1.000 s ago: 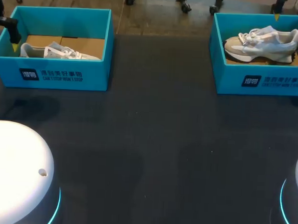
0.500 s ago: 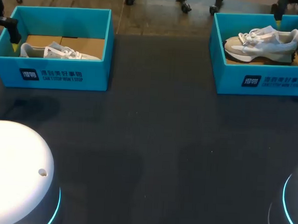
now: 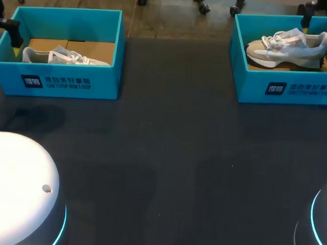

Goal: Take the shoe out of the shoebox, open the shoe tongue, remove and reinsert the insole, then place the shoe into the shoebox

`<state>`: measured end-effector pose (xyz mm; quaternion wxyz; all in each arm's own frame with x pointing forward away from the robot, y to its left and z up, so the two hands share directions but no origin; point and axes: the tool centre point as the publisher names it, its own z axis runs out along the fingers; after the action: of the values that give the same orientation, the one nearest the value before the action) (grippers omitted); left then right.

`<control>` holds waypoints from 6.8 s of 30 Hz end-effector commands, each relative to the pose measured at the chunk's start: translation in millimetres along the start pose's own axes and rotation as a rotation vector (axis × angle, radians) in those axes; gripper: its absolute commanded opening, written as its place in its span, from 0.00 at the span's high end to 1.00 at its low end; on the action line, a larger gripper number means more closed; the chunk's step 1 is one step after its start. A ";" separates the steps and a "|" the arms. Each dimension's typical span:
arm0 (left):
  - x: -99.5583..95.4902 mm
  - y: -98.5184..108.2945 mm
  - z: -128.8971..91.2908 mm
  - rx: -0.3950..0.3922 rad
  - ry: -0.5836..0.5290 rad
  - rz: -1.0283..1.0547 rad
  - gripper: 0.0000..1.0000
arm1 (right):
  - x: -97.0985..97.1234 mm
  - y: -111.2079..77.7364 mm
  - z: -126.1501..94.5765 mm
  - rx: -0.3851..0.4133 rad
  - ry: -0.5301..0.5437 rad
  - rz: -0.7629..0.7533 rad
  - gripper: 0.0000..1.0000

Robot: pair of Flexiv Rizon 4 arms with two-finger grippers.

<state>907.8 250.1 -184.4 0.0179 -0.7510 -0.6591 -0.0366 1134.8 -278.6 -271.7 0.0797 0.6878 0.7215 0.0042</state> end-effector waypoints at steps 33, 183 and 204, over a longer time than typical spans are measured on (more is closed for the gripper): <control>0.0 -1.3 -0.1 -0.003 0.002 0.001 0.00 | -30.8 40.0 61.5 0.090 -0.087 0.074 0.01; 0.0 -1.3 -0.1 -0.003 0.002 0.001 0.00 | 8.5 -49.9 -141.4 -0.120 -0.218 0.315 1.00; 0.0 -1.3 -0.1 -0.003 0.002 0.001 0.00 | 65.1 -108.7 -136.9 -0.077 -0.263 0.287 1.00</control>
<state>907.7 249.9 -184.5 0.0178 -0.7511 -0.6590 -0.0367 1025.4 -216.0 -159.3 0.1377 0.7850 0.5981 -0.0839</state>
